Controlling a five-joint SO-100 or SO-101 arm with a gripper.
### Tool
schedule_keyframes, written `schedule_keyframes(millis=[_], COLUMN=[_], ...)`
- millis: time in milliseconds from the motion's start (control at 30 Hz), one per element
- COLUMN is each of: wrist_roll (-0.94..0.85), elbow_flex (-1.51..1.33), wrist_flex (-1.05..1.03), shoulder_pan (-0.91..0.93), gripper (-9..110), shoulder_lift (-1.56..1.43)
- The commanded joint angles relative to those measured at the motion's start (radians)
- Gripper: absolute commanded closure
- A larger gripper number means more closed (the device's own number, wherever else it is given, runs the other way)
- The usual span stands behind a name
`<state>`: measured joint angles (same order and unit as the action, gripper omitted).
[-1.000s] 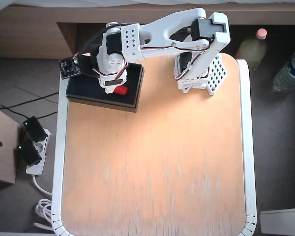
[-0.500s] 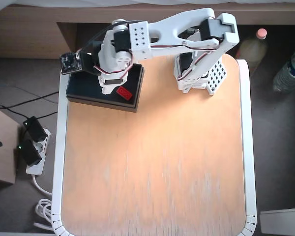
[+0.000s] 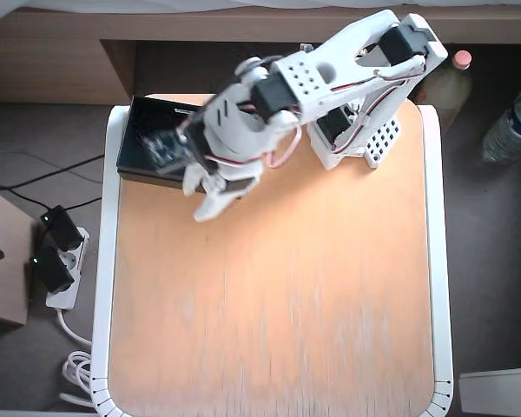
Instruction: Grasp a lego block and put it in the bin.
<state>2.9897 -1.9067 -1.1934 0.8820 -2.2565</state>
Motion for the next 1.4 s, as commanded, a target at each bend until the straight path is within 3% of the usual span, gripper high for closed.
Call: schedule_keyframes(millis=[0,400,700,1367], wrist_roll=[-0.04,-0.097,-0.092,-0.066], elbow_flex=[0.137,0.13,-0.107,-0.637], wrist_flex=[0.006,-0.305,-0.327,-0.284], shoulder_pan=[-0.133,-0.549,-0.796,-0.871], gripper=[93,101,101,101], shoulder_lift=[-0.101,-0.242,-0.433,-0.77])
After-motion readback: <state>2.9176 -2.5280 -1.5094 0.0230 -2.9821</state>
